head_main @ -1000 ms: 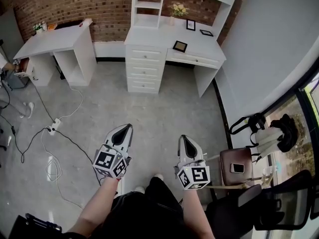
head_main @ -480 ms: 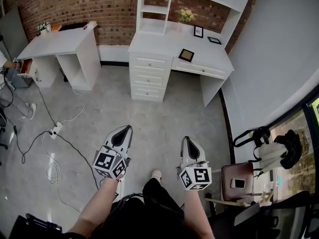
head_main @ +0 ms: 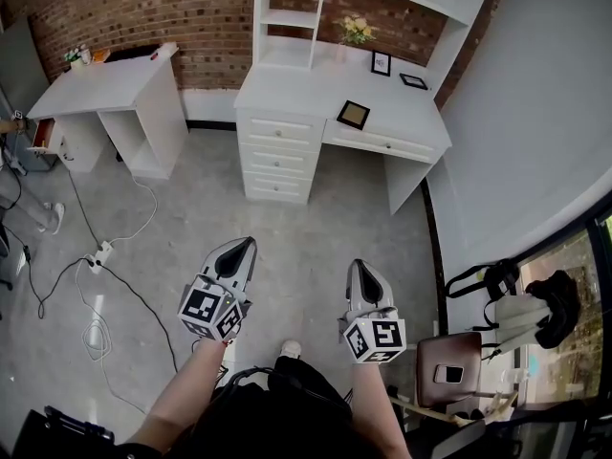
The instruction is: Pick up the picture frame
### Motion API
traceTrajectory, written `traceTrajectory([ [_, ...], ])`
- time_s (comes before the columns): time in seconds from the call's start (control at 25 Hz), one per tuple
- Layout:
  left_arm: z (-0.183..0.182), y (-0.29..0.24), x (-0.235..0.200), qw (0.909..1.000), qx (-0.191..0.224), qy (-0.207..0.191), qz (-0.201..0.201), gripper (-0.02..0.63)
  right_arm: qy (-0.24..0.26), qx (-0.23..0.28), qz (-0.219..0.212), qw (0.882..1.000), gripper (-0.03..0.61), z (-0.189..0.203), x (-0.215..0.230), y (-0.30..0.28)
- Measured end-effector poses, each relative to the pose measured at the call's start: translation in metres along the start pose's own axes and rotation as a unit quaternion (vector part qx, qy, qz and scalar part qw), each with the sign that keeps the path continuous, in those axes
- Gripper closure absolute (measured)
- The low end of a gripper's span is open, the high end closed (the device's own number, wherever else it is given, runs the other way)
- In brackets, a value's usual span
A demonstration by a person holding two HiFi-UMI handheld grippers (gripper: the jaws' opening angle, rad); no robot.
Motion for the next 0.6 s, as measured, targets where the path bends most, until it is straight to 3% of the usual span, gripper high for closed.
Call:
traceTrajectory([
  [0.6,0.003,-0.079,-0.02,0.9999,-0.002,-0.003,-0.014,0.611,-0.005,-0.004,-0.012,1.0,0.575,-0.001,0.056,-0.063],
])
Point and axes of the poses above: the fingertips, and each gripper's own axes: y backward along the fingers, x to its right, z out of its underside, the point moved 5 cm from there along y, backward along the fingers, and after that the axes turned 7 degrees about z, right-handed, at the moved point
